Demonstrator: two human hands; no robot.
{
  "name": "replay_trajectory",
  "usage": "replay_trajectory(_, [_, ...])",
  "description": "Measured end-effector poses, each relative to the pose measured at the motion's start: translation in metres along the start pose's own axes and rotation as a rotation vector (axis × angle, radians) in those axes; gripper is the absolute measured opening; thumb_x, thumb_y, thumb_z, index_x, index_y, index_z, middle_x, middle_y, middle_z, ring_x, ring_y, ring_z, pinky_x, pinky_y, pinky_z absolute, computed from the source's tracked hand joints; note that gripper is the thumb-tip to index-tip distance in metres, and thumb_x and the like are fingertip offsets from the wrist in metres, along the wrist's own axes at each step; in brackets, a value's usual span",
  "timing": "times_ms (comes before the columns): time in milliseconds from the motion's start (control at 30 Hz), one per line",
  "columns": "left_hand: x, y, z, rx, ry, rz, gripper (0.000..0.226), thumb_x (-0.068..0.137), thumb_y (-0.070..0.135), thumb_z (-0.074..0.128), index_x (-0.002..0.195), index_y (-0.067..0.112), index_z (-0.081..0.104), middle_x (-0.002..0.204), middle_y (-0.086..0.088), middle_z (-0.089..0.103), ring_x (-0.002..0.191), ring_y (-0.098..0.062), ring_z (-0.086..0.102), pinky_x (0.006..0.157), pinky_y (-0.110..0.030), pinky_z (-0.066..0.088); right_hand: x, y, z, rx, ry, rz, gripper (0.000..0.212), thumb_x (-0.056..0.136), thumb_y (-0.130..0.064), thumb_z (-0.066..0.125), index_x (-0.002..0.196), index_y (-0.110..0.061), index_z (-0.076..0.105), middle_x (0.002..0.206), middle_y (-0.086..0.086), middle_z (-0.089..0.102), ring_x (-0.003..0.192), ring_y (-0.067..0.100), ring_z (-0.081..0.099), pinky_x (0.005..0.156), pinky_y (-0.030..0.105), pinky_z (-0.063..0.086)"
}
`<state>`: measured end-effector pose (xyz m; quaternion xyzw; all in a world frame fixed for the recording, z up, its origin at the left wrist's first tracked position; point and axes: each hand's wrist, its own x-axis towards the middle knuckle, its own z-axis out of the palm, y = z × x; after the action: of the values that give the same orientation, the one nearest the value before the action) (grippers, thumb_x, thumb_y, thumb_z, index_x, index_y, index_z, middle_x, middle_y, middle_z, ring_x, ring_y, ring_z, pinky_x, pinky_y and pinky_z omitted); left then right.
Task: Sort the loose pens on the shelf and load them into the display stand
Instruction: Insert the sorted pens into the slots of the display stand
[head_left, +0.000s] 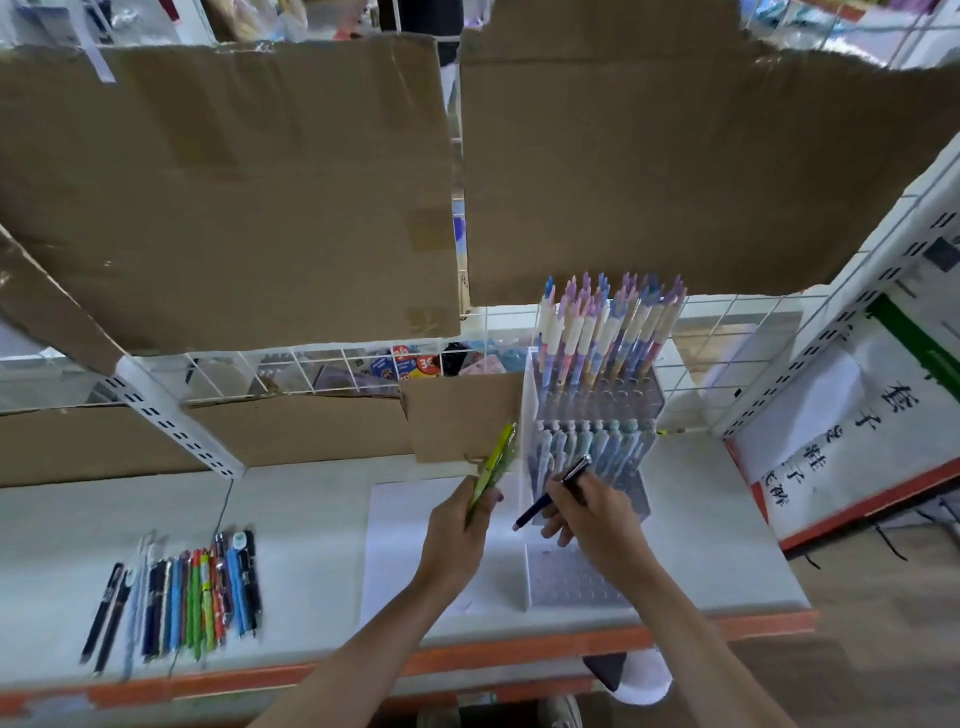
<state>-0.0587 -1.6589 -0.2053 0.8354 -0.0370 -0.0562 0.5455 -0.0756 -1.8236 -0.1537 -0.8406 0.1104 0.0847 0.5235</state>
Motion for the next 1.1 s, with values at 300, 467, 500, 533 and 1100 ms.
replay_trajectory(300, [0.005, -0.029, 0.000, -0.044, -0.119, -0.055, 0.016, 0.100, 0.020, 0.042, 0.089, 0.011, 0.049, 0.061, 0.004, 0.044, 0.053, -0.008, 0.037, 0.053, -0.020, 0.029, 0.001, 0.029, 0.026, -0.064, 0.062, 0.064, 0.013, 0.097, -0.007, 0.045, 0.086, -0.008, 0.051, 0.065, -0.003, 0.061, 0.048, -0.002, 0.056, 0.047, 0.012, 0.041])
replay_trajectory(467, [0.004, -0.054, 0.016, -0.003, -0.084, -0.007, 0.021, 0.099, 0.023, 0.042, 0.093, 0.005, 0.050, 0.061, -0.003, 0.040, 0.051, -0.010, 0.033, 0.050, -0.023, 0.023, 0.005, 0.072, 0.037, -0.246, 0.091, 0.081, 0.018, 0.100, -0.013, 0.040, 0.089, -0.006, 0.053, 0.075, 0.002, 0.065, 0.059, 0.007, 0.059, 0.061, 0.029, 0.050])
replay_trajectory(500, [0.004, -0.062, 0.020, 0.008, -0.069, -0.003, 0.021, 0.099, 0.023, 0.042, 0.093, 0.004, 0.051, 0.062, -0.004, 0.043, 0.052, -0.011, 0.035, 0.051, -0.024, 0.024, 0.008, 0.082, 0.040, -0.264, 0.094, 0.087, 0.019, 0.100, -0.014, 0.040, 0.087, -0.007, 0.051, 0.078, 0.004, 0.066, 0.061, 0.009, 0.060, 0.063, 0.032, 0.051])
replay_trajectory(533, [0.005, -0.070, 0.025, 0.009, -0.052, -0.005, 0.021, 0.099, 0.021, 0.043, 0.093, 0.003, 0.051, 0.062, -0.004, 0.044, 0.052, -0.012, 0.036, 0.051, -0.024, 0.025, 0.011, 0.091, 0.044, -0.272, 0.097, 0.096, 0.019, 0.101, -0.015, 0.039, 0.086, -0.009, 0.050, 0.080, 0.004, 0.066, 0.062, 0.009, 0.059, 0.064, 0.033, 0.050])
replay_trajectory(1100, [0.018, -0.169, 0.118, -0.180, 0.195, 0.095, 0.025, 0.101, 0.015, 0.037, 0.078, 0.022, 0.045, 0.060, 0.005, 0.042, 0.049, -0.004, 0.036, 0.048, -0.020, 0.029, 0.041, 0.175, 0.100, -0.700, 0.319, -0.217, 0.028, 0.102, -0.028, 0.032, 0.108, -0.006, 0.049, 0.101, 0.015, 0.067, 0.089, 0.038, 0.064, 0.060, 0.034, 0.029])
